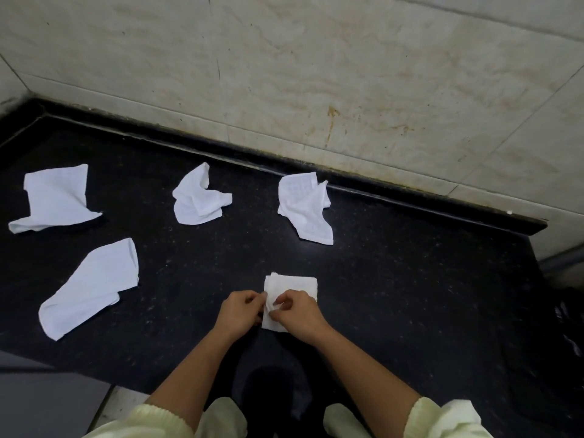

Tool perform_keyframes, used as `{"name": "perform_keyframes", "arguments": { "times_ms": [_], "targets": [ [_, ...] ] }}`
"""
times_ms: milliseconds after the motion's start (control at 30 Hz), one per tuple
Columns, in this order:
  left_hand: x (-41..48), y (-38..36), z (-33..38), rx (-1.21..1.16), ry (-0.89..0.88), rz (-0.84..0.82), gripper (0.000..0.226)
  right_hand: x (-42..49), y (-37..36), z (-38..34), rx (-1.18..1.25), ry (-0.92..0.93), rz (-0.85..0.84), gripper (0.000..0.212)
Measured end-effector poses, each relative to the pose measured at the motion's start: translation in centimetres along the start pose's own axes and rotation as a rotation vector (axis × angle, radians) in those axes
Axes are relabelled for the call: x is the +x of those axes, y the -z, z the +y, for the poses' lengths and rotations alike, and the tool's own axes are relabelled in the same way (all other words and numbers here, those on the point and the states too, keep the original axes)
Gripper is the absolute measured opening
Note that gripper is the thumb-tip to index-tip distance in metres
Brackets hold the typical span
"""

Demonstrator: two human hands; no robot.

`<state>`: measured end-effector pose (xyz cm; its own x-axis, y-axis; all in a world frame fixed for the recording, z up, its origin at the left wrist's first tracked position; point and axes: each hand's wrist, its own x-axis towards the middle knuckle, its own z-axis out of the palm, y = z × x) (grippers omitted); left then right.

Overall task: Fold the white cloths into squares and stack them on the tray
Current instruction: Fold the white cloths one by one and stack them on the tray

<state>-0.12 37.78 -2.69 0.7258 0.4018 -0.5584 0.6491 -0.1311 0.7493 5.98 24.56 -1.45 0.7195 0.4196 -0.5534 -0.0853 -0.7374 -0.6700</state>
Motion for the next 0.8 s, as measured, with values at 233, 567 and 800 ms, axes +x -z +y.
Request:
{"name": "perform_keyframes", "arguments": {
  "times_ms": [233, 567, 800],
  "targets": [
    [-0.2, 0.3, 0.5, 0.086, -0.002, -0.006, 0.015, 0.1, 2.3, 1.5, 0.130, -0.046, 0.050, 0.020],
    [-0.2, 0.2, 1.8, 0.032, 0.128, 0.076, 0.015, -0.2, 5.4, 4.6, 0.221, -0.200, 0.257, 0.005],
    [-0.8, -0.7, 3.5, -0.023, 0.252, -0.057, 0.024, -0.8, 4.4, 3.3, 0.468, -0.291, 0.156, 0.009]
  ]
}}
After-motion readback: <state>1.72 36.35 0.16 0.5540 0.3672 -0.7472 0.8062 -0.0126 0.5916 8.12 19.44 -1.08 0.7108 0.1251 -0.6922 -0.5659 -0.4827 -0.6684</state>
